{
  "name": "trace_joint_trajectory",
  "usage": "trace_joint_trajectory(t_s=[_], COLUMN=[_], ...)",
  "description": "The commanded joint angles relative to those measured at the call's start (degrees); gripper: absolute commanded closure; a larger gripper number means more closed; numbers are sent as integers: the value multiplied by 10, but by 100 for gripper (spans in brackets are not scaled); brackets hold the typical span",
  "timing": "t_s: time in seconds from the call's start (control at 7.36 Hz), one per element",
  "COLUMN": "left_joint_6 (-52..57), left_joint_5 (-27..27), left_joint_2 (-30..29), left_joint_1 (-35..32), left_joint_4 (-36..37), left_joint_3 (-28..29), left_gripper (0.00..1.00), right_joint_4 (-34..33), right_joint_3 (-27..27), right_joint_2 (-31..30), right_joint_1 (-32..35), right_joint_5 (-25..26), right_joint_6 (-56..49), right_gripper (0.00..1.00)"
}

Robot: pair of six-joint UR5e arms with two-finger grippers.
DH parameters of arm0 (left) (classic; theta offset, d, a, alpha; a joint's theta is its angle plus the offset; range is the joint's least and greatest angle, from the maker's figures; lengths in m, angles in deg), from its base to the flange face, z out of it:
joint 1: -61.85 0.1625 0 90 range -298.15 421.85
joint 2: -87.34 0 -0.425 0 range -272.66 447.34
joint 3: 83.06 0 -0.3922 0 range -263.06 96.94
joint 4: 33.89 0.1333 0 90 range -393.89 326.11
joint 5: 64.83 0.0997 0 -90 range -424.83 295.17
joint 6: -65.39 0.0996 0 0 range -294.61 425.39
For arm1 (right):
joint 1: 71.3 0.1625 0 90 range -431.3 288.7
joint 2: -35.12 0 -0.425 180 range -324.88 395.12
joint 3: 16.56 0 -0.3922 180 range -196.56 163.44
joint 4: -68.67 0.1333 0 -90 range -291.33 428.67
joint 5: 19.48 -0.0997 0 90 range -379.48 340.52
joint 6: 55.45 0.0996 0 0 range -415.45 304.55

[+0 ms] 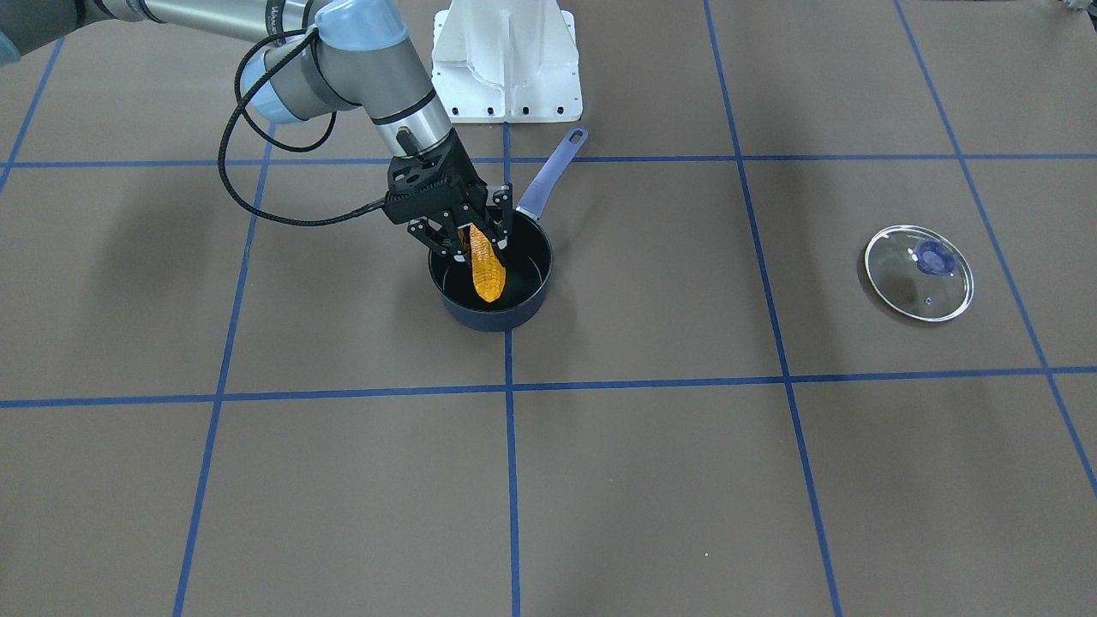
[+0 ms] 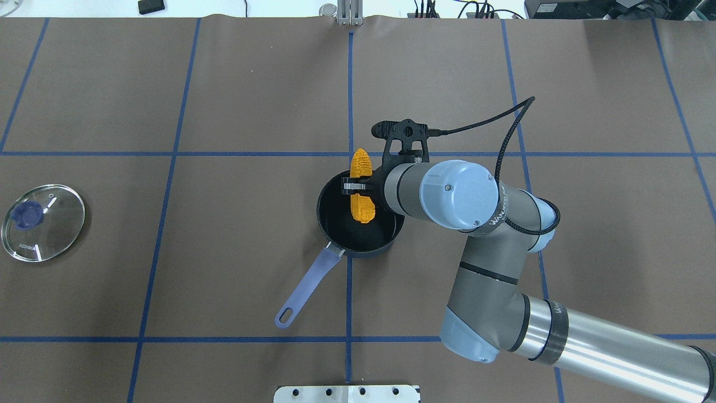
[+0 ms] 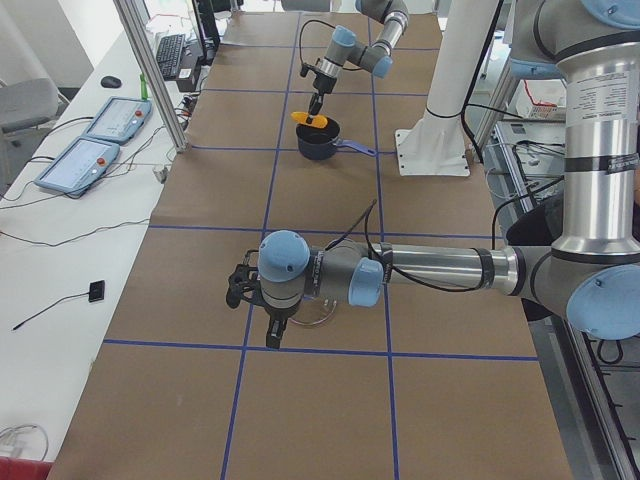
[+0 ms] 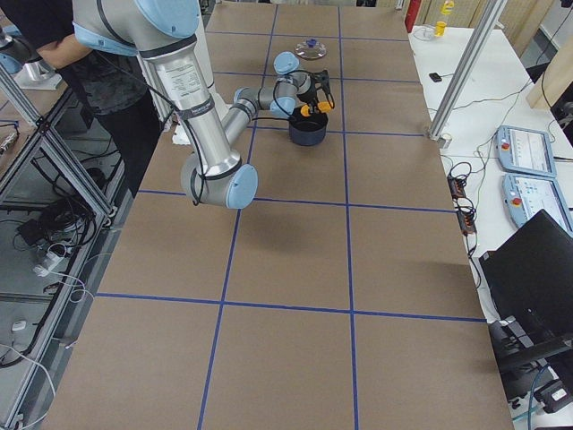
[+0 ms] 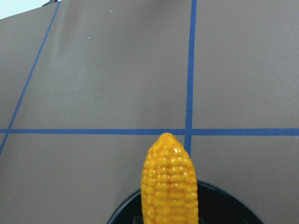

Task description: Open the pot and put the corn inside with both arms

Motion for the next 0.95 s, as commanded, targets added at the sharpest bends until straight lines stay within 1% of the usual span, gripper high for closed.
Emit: trace_joint_trajectory(t_s=[0.0, 0.14, 0.27, 0.41, 0.54, 0.68, 0.81], left_joint_6=[1, 1, 6, 5, 2, -3, -6], left_joint_5=[-1, -3, -3, -3, -5, 3, 42], left_joint_2=[0, 0, 0, 0, 7, 7, 8], left_joint_1=[1, 1, 1, 1, 0, 0, 0], left_joint_4=[0, 0, 0, 0, 0, 5, 9], left_joint_3=[1, 2, 3, 3, 0, 1, 2], left_gripper=[2, 2, 2, 2, 2, 2, 2], right_joint_4=[0, -1, -7, -36, -71, -87, -95], right_joint_3=[5, 1, -1, 2, 3, 14, 42], right_joint_2=[0, 2, 5, 4, 2, 0, -3], right_joint_1=[-4, 3, 35, 88, 153, 204, 258], right_joint_5=[3, 1, -8, -59, -140, -197, -260], right_joint_6=[11, 12, 6, -13, -77, -153, -213], right_gripper=[0, 0, 0, 0, 0, 0, 0])
